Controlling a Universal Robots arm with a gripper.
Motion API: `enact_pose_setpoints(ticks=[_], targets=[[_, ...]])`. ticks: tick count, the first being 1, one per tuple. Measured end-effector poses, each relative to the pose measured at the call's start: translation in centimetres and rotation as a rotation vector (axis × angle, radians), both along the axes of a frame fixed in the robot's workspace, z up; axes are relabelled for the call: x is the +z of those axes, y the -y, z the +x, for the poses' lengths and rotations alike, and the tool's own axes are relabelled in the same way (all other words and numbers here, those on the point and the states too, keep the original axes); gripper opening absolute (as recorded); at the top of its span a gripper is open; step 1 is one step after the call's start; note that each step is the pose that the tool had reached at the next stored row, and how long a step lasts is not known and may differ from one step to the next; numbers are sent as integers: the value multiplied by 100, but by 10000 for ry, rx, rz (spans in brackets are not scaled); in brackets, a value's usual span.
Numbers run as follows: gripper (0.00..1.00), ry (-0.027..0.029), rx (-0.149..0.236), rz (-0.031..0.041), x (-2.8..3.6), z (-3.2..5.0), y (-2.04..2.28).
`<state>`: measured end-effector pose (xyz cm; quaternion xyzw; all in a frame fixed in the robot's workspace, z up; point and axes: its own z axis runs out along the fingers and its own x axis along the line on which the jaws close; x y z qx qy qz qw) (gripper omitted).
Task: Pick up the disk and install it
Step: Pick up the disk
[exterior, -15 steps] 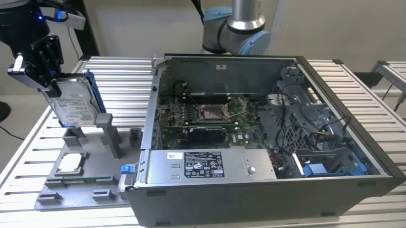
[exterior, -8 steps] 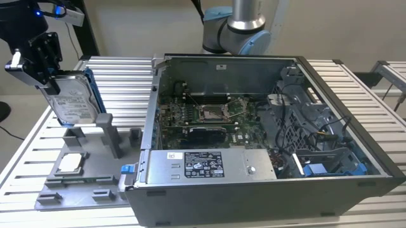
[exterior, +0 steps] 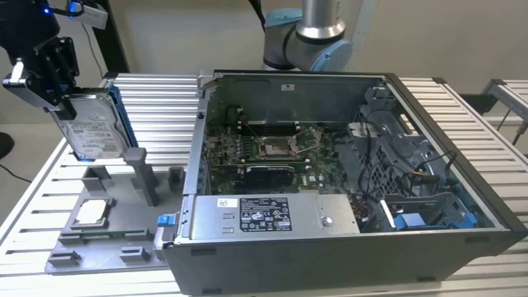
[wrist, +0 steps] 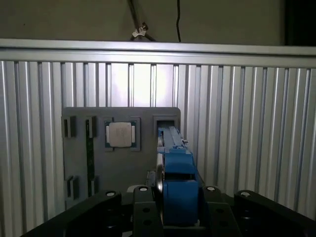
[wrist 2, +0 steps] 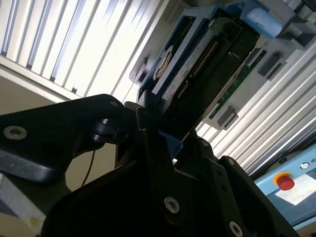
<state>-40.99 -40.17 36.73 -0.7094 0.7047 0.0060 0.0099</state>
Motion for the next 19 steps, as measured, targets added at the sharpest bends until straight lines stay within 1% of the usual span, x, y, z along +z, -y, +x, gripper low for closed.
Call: enact_pose_setpoints(ticks=[6,12,19], targets=[[0,1,0,0,73,0,0],[0,0,0,0,113,0,0],[0,2,0,1,144,0,0]])
